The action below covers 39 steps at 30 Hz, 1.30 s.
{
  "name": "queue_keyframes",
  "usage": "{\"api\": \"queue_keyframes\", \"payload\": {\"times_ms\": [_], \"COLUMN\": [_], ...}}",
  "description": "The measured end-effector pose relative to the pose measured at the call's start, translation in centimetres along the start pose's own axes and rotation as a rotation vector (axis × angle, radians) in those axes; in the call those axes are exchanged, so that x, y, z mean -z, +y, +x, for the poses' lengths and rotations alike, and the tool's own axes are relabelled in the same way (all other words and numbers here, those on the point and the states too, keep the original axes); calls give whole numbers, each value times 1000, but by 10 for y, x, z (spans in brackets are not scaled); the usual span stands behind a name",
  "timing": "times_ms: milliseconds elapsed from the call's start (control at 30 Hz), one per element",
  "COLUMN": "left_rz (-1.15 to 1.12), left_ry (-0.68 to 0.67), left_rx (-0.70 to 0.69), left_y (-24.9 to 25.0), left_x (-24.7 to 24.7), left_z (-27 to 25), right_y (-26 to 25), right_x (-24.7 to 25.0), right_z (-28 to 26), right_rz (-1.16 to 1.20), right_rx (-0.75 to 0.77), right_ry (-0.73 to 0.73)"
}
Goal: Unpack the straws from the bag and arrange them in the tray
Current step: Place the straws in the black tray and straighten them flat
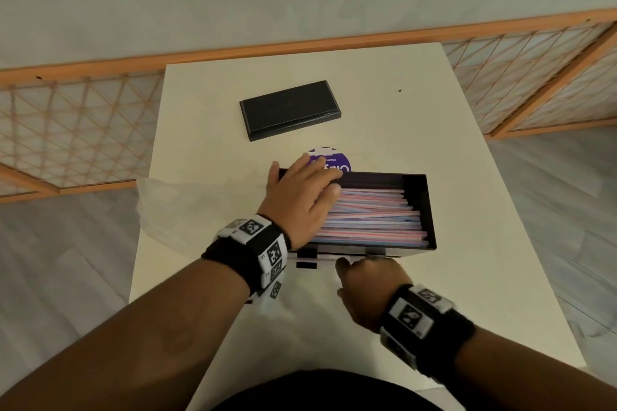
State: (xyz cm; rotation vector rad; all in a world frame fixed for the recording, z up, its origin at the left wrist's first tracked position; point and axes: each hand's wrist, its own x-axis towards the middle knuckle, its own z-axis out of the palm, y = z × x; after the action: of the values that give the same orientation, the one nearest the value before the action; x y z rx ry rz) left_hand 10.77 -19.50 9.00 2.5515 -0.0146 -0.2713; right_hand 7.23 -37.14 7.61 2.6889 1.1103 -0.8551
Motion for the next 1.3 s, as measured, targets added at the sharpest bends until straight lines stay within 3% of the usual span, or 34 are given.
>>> {"api": "queue_keyframes", "payload": {"times_ms": [133,300,433,567,733,833,933,1000,1133,1233,1300], "left_rz": [-145,-344,-518,-352,-233,-125,-5,46,86,251,356], "left_ry": [78,101,180,229,208,86,-74,-54,115,-45,-100], "left_rx": [13,60,74,-36,-115,-118,-127,-138,-133,-101,-98], "left_y": [-12,-12,-16,-7,11,16,13,10,5,1,0], "left_x": [-2,2,20,37,36,30,21,15,4,-2,-5], "left_z": [-1,-6,-6,-9,-4,0,-2,-5,-9,-10,-11], "right_y": [4,4,5,16,29,39,46,47,46,46,47], "right_x": [-17,-11,29,63,93,86,75,66,46,44,43], "right_z": [23,20,-11,-28,-3,14,20,21,24,27,30], "right_rz": [-60,-64,-34,-45,-8,101,189,173,121,145,158], "right_rx": [-110,-91,-56,-169,-161,-141,-142,-154,-126,-29,-48], "right_ry": [-46,-6,178,311,319,310,211,123,59,92,143]}}
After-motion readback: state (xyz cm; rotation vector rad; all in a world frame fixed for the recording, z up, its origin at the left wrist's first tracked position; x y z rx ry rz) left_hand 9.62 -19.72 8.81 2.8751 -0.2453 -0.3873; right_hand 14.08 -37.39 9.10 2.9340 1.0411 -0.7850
